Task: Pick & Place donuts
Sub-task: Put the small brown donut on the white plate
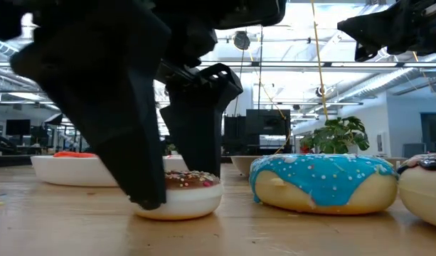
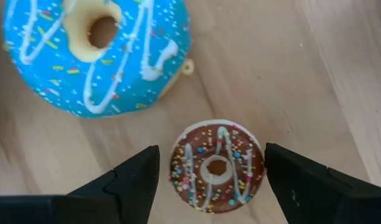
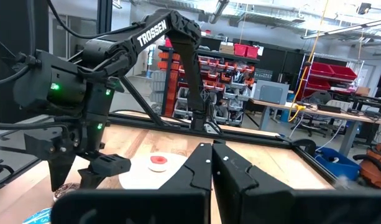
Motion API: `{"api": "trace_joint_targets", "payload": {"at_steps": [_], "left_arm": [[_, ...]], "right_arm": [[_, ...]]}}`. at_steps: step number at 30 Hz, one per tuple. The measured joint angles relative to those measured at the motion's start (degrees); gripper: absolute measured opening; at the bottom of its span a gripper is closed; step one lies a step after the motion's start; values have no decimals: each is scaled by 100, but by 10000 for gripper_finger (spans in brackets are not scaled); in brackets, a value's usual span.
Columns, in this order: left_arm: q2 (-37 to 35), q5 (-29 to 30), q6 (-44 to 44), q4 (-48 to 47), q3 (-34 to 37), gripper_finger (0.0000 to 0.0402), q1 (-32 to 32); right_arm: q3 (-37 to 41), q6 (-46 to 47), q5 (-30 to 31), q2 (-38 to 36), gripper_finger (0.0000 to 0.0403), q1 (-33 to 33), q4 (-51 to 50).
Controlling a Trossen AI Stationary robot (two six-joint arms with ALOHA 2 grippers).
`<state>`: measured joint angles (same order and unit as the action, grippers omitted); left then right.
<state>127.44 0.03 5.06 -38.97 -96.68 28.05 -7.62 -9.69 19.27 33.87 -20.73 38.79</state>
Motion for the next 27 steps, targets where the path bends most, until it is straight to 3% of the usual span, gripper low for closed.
{"api": "trace_joint_targets", "payload": {"at_steps": [13, 27], "left_arm": [[9, -4, -18, 26, 0, 275, -65], [106, -182, -60, -3, -16, 112, -149]], "right_arm": [[0, -16, 0, -1, 0, 0, 0], [0, -44, 2, 26, 0, 0, 22]]}}
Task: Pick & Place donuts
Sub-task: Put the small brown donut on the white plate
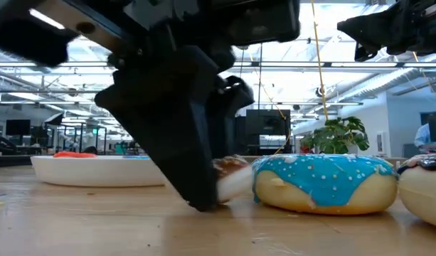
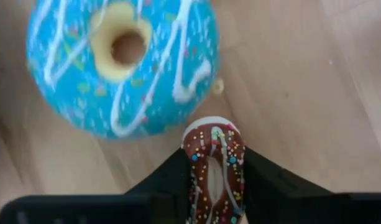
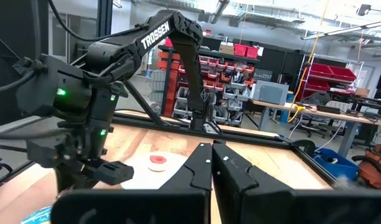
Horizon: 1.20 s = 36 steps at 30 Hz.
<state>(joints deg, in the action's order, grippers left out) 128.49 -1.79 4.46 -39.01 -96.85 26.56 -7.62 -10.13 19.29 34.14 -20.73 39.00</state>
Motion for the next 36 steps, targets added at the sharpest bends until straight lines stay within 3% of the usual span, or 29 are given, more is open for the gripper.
{"api": "trace_joint_targets", "payload": {"at_steps": [8, 18, 22, 25, 36], "left_arm": [[-587, -25, 271, -663, -231, 72, -19], [-1456, 506, 676, -1761, -372, 87, -24], [-1607, 997, 873, -2440, -372, 87, -89], [-1583, 1036, 1068, -2835, -362, 88, -183], [-1594, 811, 873, -2578, 303, 88, -454]], "right_arm": [[0, -13, 0, 1, 0, 0, 1], [0, -18, 1, 3, 0, 0, 20], [0, -2, 0, 3, 0, 0, 20], [0, 0, -4, 3, 0, 0, 20], [0, 47, -11, 8, 0, 0, 19]]}}
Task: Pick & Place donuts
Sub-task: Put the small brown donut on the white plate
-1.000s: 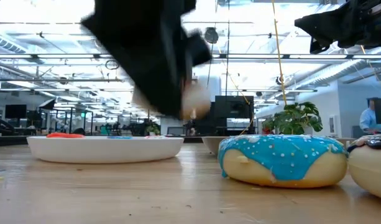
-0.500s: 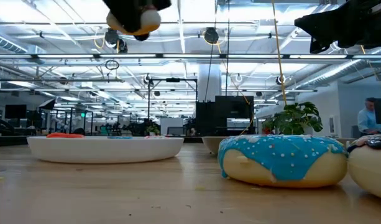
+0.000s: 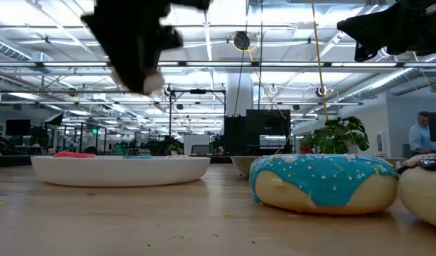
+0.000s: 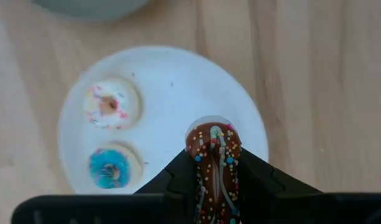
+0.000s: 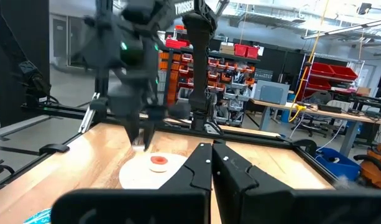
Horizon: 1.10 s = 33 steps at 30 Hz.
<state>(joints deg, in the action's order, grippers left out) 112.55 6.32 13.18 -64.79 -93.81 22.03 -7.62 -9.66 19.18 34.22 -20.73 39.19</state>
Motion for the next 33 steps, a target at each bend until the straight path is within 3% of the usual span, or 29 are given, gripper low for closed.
{"api": "trace_joint_targets", "payload": {"at_steps": [14, 27, 33], "left_arm": [[2, -366, 236, 1546, 1653, 88, -387], [0, -315, 264, 1850, 1763, 88, -400], [0, 4, 307, 1878, 1763, 88, -390]], "right_arm": [[0, 1, -2, 0, 0, 0, -45], [0, -1, -4, 0, 0, 0, -45], [0, -1, -4, 0, 0, 0, -44]]}}
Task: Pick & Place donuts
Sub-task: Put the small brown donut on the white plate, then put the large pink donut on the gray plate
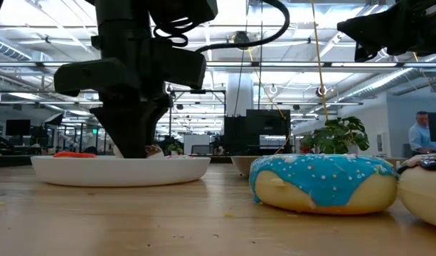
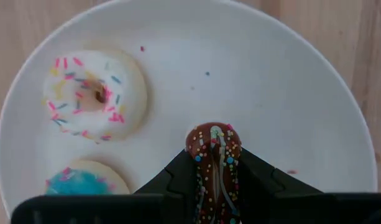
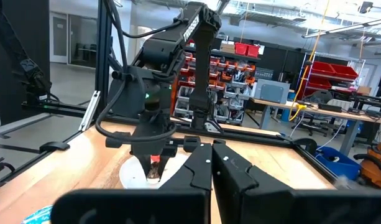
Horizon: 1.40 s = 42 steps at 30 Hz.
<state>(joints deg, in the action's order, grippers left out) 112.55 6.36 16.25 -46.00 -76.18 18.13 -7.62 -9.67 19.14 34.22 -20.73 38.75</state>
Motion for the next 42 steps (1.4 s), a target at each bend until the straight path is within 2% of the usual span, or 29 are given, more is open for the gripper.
{"api": "trace_joint_targets", "payload": {"at_steps": [5, 14, 20, 24, 29, 35, 39, 42], "left_arm": [[0, -386, 11, 27, 0, 99, 0], [0, -332, 80, -51, -2, 226, -2], [0, -359, 52, -71, -4, 252, -11], [-57, -327, 5, -241, -31, 253, -11], [-362, -246, -1, -882, -622, 253, -2], [-1341, 369, 101, -1825, -1232, 244, 220], [-2374, 1093, 473, -2235, -930, 195, 440], [-3351, 1579, 702, -1766, -75, 127, 638]], "right_arm": [[0, 0, 0, 0, 0, 0, 0], [0, 2, -2, 0, 0, 0, 1], [0, 2, -2, 0, 0, 0, 1], [0, 2, -2, 0, 0, 0, 1], [0, 2, -4, -2, 0, 0, 3], [0, 5, -19, -2, 0, 0, -19], [0, 68, -249, -2, 0, -2, -44], [0, 68, -415, -2, 0, -2, -43]]}}
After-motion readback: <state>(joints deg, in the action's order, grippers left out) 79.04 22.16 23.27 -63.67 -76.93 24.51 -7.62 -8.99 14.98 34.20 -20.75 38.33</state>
